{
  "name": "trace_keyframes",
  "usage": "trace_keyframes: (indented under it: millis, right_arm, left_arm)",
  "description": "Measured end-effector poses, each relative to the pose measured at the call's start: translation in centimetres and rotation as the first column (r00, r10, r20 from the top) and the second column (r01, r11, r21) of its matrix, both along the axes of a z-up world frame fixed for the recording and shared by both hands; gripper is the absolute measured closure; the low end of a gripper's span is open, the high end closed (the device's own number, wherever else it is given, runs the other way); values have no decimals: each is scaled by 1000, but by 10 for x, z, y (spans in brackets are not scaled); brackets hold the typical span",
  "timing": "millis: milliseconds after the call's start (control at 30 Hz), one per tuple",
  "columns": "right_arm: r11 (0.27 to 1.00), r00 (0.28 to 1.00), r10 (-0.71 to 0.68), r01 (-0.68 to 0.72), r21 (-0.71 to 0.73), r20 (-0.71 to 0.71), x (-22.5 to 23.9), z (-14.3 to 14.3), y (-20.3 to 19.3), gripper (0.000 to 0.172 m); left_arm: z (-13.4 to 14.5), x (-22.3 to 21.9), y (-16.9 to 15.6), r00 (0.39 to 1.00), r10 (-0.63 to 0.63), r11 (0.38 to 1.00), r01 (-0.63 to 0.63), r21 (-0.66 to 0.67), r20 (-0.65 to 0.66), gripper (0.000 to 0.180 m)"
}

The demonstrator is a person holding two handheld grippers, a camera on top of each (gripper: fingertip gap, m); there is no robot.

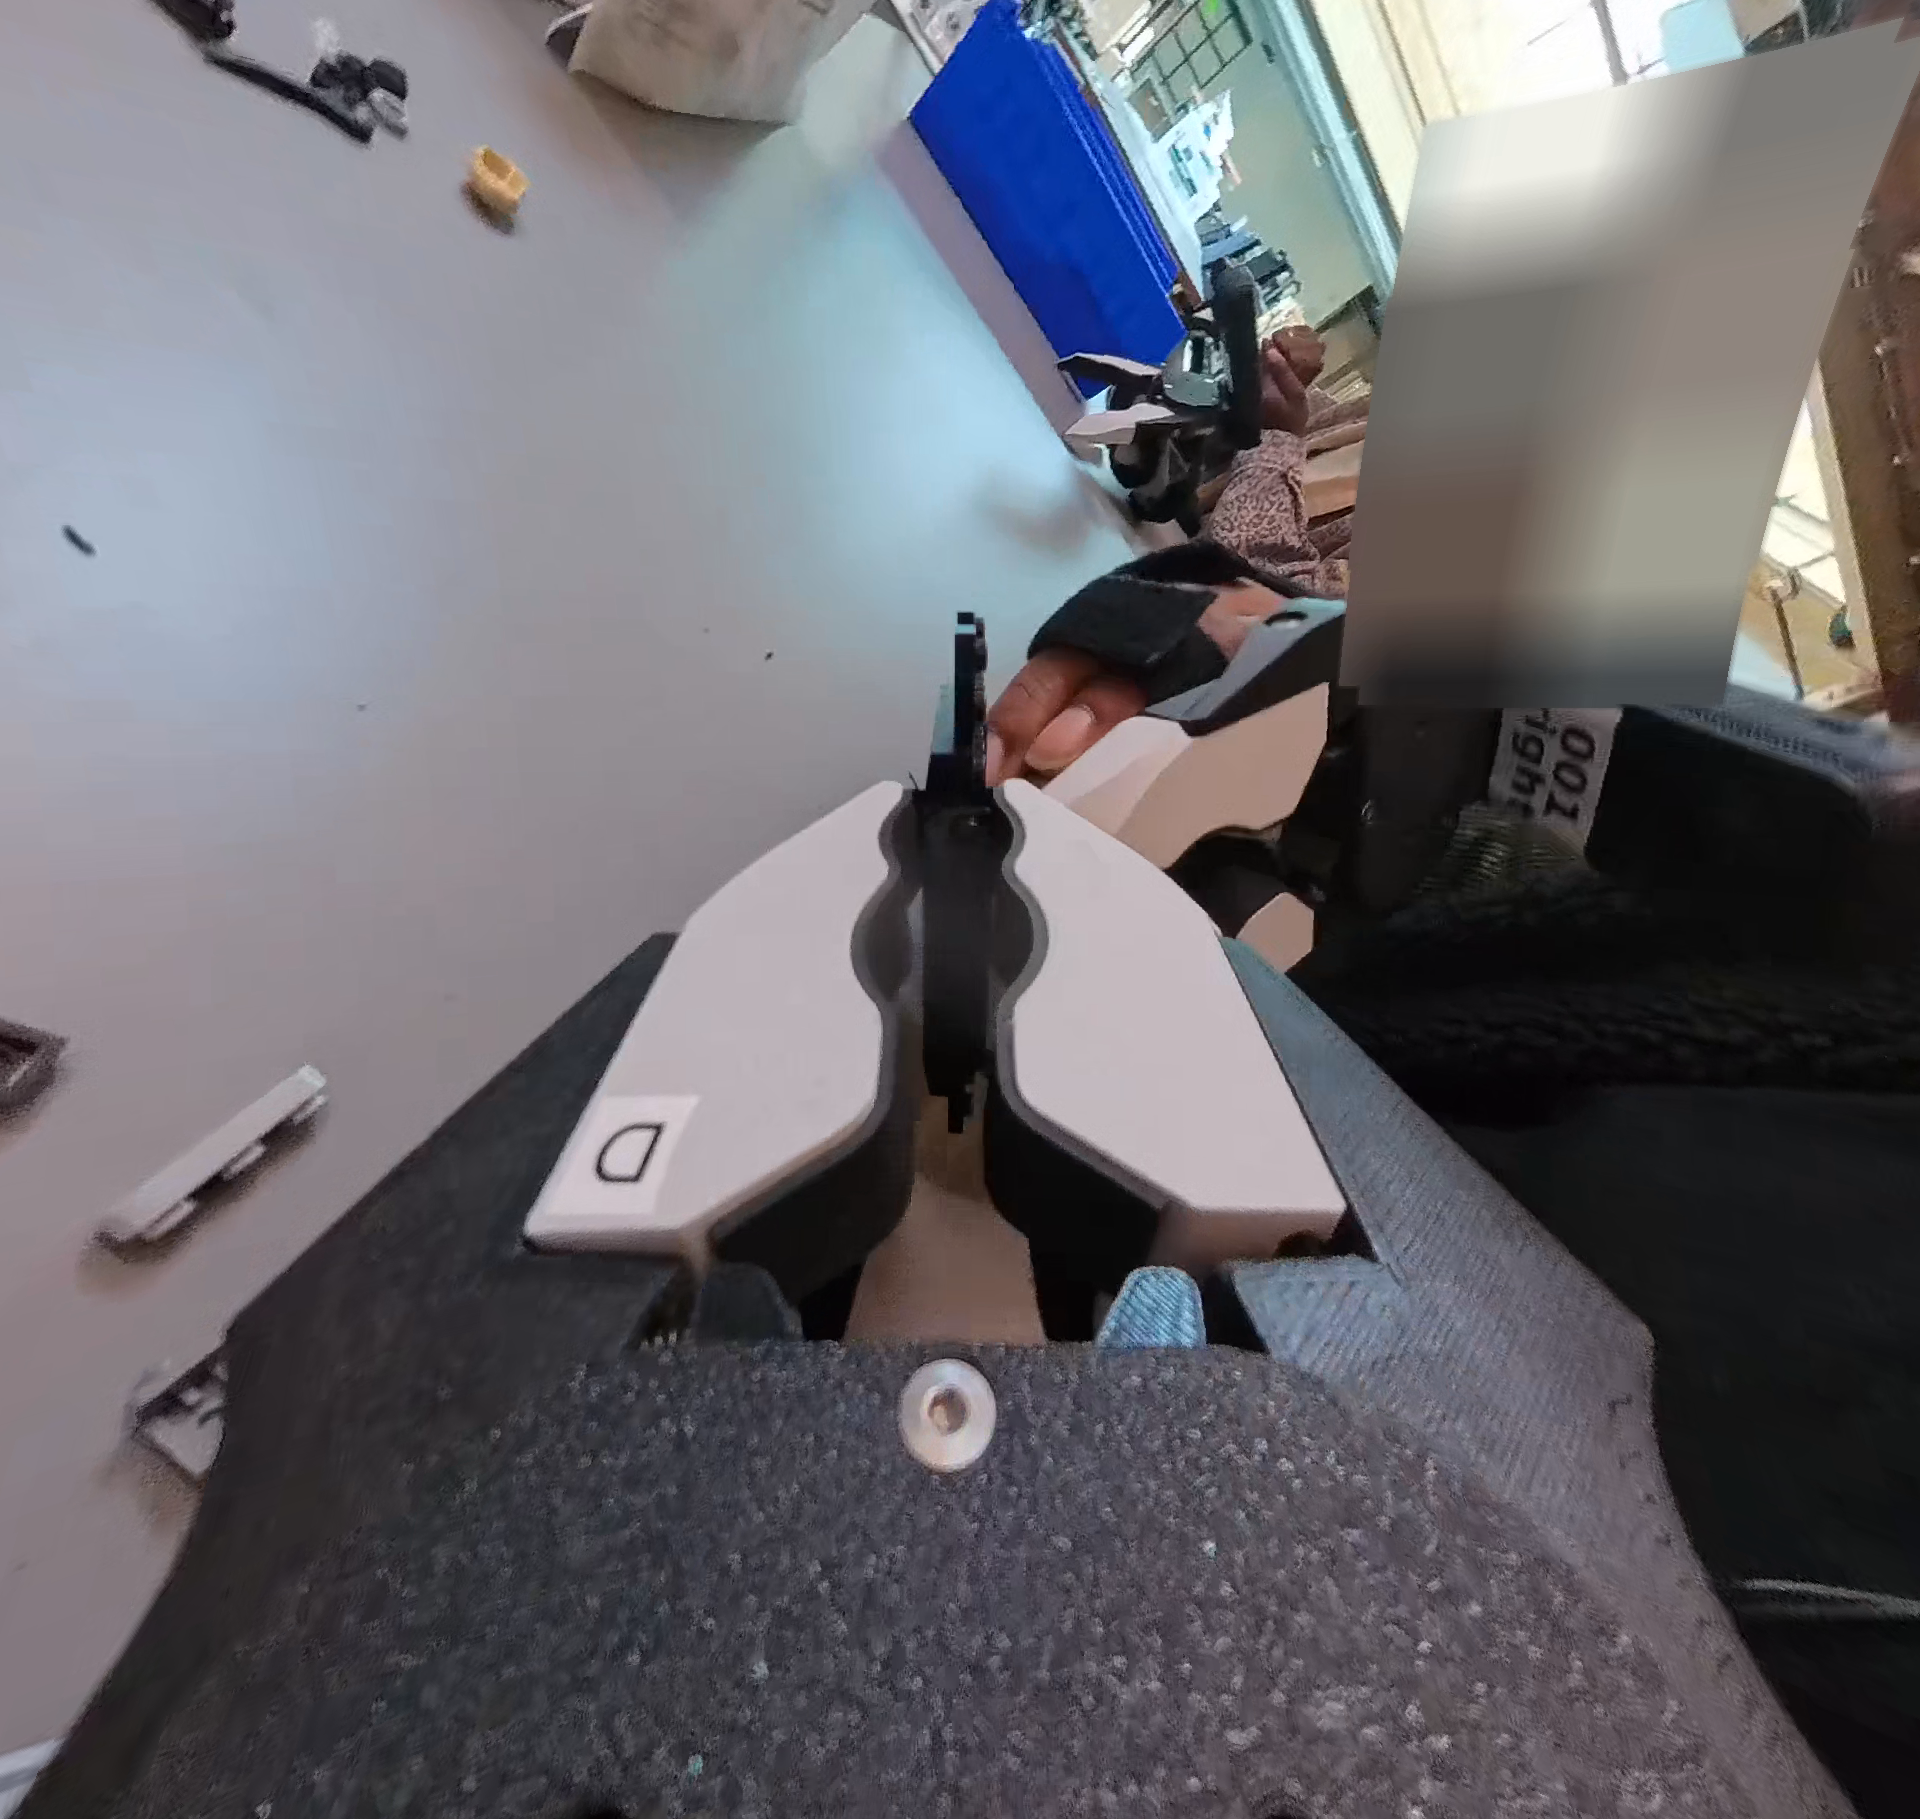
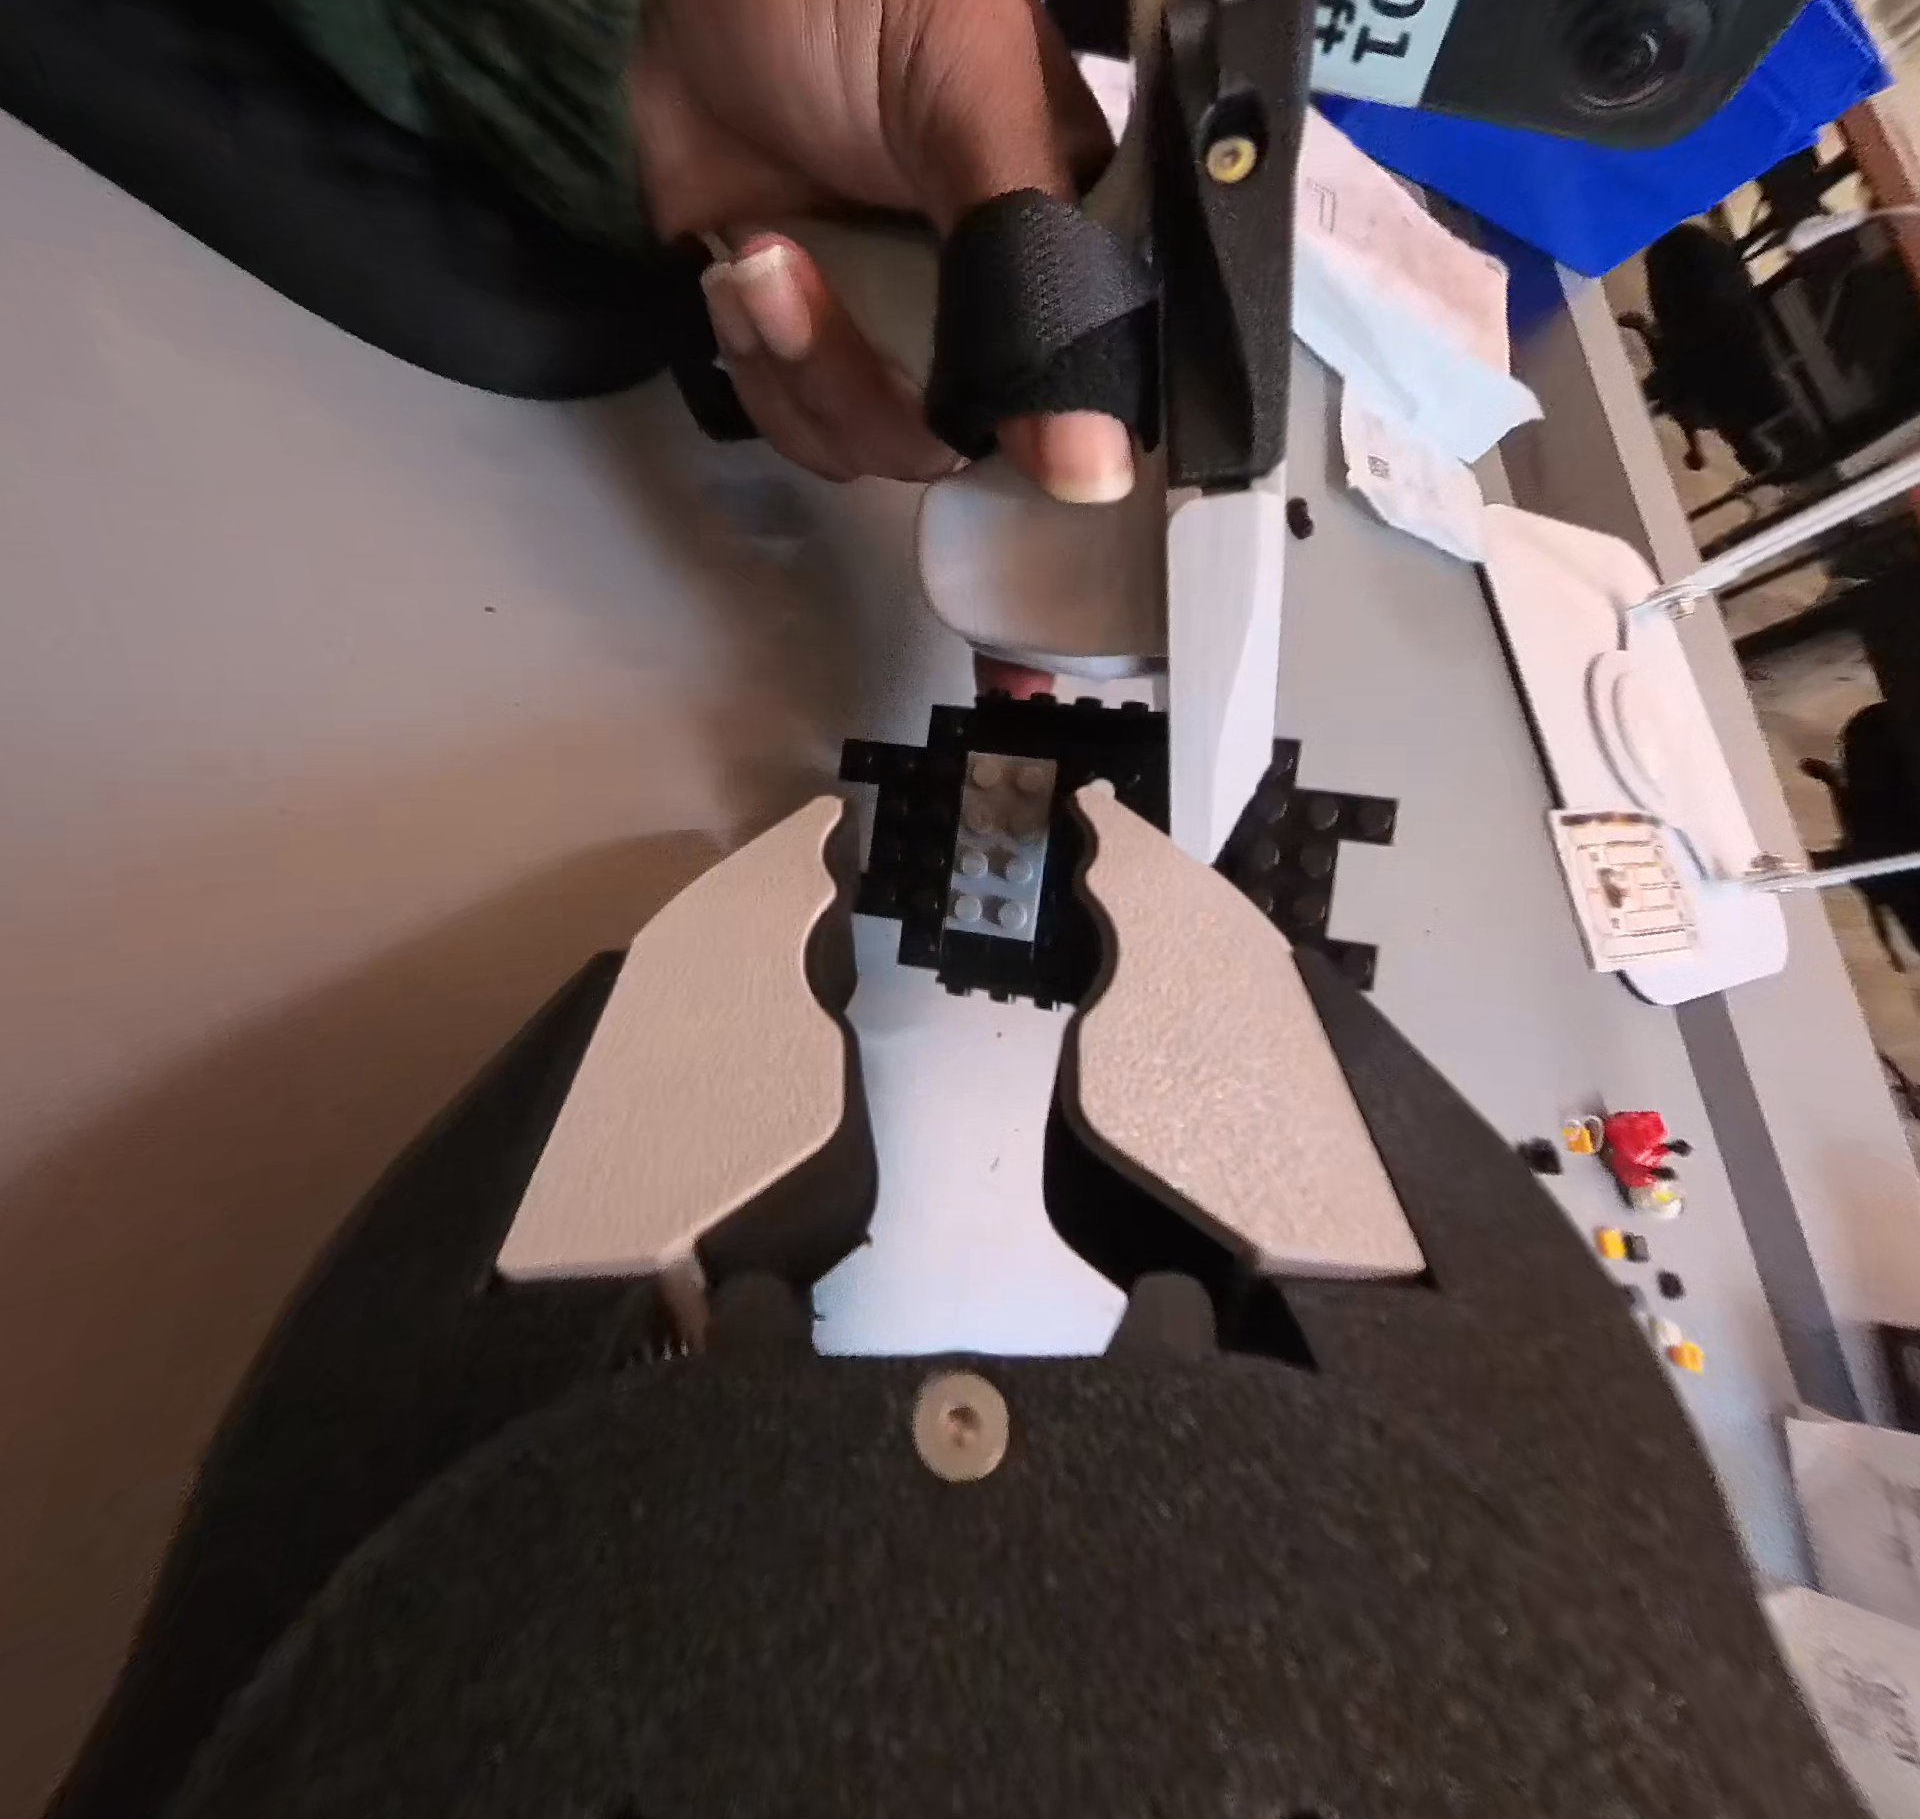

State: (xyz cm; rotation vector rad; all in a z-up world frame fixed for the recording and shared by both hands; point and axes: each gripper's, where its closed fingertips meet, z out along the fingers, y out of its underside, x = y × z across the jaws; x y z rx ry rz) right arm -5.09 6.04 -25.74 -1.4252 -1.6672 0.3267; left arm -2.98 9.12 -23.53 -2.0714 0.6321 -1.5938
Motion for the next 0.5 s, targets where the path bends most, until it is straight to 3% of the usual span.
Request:
trace_keyframes:
  millis: [167,233,500]
  right_arm:
    - [999,999,-33,33,-4,4,-6,-5,1,140]
    - [998,998,-47,46,-36,-29,-7,-2,2,151]
    - [990,991,-74,60,-127,-109,-6,0,4,159]
  left_arm:
    - [-6,-1,0,1000,20,997,-20,-73,-10,169]
    - [-6,1,-1,1000,17,996,-17,-88,-4,169]
    - [-11,1,1,999,40,998,-42,-53,-35,171]
